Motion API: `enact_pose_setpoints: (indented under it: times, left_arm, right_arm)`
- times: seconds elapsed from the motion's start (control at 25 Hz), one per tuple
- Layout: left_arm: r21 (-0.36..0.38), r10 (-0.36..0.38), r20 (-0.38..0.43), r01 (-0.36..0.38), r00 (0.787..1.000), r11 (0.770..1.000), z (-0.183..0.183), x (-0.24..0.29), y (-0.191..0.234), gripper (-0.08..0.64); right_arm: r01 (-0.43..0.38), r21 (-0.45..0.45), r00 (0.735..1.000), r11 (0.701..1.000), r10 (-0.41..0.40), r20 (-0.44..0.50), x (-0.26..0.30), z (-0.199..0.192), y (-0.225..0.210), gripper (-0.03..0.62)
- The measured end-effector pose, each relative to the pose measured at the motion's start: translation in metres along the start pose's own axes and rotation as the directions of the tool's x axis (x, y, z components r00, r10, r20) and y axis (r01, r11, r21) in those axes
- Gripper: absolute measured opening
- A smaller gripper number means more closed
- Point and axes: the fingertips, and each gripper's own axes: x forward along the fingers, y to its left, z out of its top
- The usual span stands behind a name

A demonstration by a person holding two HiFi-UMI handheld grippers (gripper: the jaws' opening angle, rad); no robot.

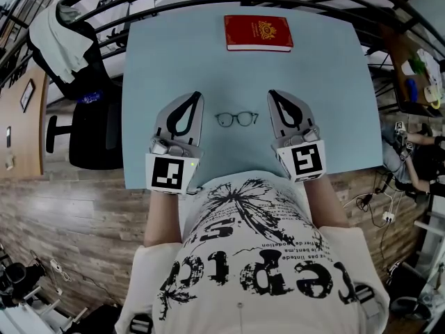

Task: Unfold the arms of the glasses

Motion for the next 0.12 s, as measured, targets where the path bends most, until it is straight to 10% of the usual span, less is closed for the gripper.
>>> enact_pose_setpoints:
  times: [0.12]
  left_arm:
    - [-0.003,0.001,-0.008,-0.001,1.0,1.0,-0.0016,0.0029,-0.0004,0.02]
  right_arm:
    - [-0.002,-0.001,1.0,1.0,0.002,-0.004,0.0003,-0.0014,-0.0038,0.008]
